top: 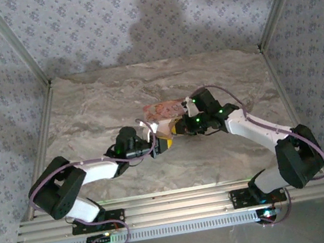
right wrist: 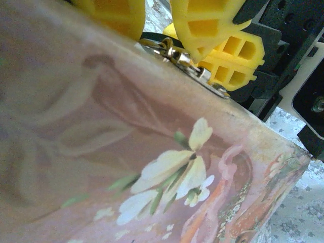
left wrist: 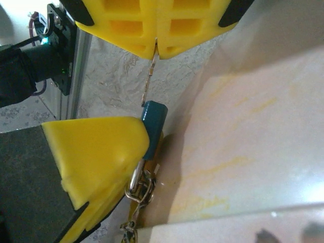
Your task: Unlock the padlock with the key
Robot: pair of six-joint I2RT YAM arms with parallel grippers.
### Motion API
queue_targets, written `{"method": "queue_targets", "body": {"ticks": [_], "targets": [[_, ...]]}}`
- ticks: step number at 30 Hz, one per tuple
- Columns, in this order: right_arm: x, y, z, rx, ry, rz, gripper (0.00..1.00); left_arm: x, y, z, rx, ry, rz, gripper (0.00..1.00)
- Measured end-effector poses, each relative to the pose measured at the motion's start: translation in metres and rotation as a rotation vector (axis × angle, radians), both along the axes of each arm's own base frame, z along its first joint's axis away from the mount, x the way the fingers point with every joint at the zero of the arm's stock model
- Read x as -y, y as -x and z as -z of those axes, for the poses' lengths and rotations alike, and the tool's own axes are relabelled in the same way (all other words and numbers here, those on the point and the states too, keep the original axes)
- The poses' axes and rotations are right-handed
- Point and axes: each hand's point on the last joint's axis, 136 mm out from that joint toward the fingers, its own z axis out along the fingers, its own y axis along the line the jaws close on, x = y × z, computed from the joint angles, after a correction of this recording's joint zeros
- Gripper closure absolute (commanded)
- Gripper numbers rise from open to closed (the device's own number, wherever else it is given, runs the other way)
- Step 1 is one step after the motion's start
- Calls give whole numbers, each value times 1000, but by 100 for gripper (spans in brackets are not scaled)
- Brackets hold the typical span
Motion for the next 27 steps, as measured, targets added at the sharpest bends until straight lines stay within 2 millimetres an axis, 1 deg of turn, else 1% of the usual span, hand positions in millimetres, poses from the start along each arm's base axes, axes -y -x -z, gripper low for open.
{"method": "queue_targets", "body": {"ticks": [8, 12, 15, 18, 22, 27], "targets": [[1, 0, 0, 13, 2, 21, 100, 1, -7, 0, -7, -22, -40, 100], [1, -3, -10, 52, -3, 44, 100, 1, -8, -3, -32, -39, -68, 100], [-1, -3, -18, 78, -14, 50, 100, 0, -8, 2, -59, -56, -85, 100], [-2, -3, -22, 90, -20, 54, 100, -2, -8, 6, -77, -69, -99, 100], [-2, -4, -20, 98, -20, 62, 100, -3, -8, 10, -87, -83, -104, 100], [-3, -2, -15, 109, -12, 57, 100, -5, -7, 7, -85, -83, -106, 100]]}}
